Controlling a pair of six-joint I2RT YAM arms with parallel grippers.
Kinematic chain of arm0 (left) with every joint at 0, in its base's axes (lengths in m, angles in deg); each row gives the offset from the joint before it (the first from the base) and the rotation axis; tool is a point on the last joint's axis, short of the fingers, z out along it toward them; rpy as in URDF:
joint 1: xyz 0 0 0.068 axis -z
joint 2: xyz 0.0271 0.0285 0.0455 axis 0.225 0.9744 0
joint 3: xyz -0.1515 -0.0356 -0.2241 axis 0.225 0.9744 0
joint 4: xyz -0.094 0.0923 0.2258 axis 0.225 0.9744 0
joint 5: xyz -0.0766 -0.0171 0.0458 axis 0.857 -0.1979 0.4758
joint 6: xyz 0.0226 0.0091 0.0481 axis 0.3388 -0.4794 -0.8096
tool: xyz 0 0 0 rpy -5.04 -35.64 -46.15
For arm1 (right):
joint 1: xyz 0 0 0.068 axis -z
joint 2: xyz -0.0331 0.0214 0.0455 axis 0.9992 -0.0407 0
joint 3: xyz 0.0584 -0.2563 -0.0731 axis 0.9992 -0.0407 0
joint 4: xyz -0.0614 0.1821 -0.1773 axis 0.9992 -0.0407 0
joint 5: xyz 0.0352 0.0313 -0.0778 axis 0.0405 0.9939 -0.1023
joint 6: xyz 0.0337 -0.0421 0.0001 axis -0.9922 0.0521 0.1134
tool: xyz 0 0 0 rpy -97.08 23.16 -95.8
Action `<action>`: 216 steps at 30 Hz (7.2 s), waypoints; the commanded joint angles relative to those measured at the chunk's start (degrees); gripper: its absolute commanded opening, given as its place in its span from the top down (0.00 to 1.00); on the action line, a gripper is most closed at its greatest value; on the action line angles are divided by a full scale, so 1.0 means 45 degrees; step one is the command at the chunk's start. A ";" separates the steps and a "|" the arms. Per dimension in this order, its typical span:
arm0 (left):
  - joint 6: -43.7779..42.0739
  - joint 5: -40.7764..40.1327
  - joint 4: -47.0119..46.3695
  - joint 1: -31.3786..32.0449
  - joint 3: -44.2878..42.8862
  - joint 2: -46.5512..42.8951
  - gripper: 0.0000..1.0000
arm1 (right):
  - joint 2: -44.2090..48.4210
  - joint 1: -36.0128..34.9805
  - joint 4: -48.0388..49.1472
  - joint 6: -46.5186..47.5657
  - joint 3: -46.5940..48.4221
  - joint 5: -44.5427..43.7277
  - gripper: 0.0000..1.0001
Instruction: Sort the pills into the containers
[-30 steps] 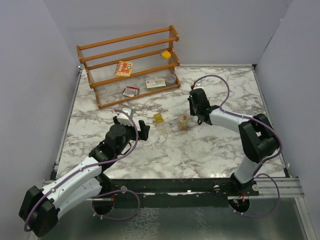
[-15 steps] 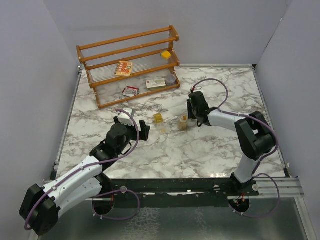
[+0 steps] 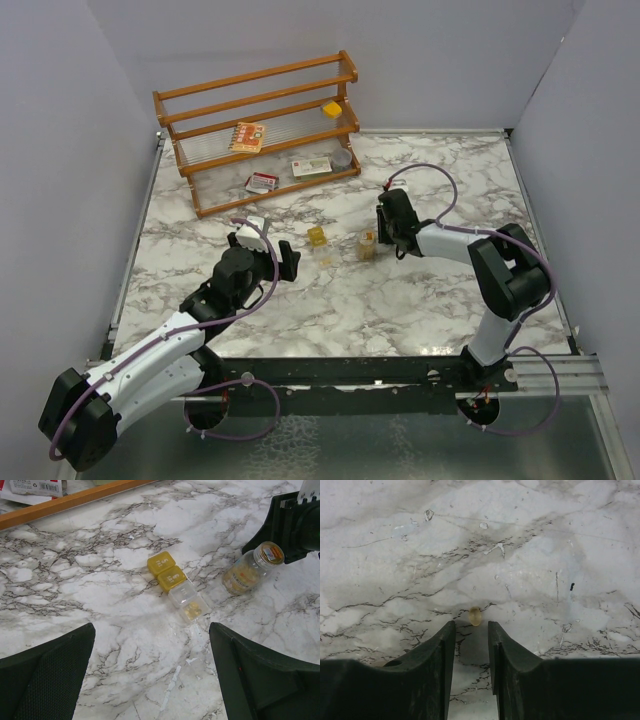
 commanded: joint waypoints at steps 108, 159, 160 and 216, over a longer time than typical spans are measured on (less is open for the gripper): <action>0.0239 -0.0902 0.0382 -0.0020 -0.0132 -0.0634 0.01 | 0.0317 -0.5378 -0.0041 0.1155 0.1296 0.1597 0.91; 0.1541 -0.4610 0.4635 -0.1643 -0.3758 0.2456 0.01 | 0.4663 0.2665 0.2839 0.0717 -0.1174 0.2747 0.81; 0.1679 -0.4537 0.4646 -0.1841 -0.3669 0.2472 0.01 | 0.4417 0.2814 0.2938 0.0690 -0.1149 0.2859 0.81; 0.4029 -0.3239 0.3472 -0.7858 -0.0582 0.3524 0.41 | 0.2816 0.2816 0.3107 0.0544 -0.0813 0.5426 0.82</action>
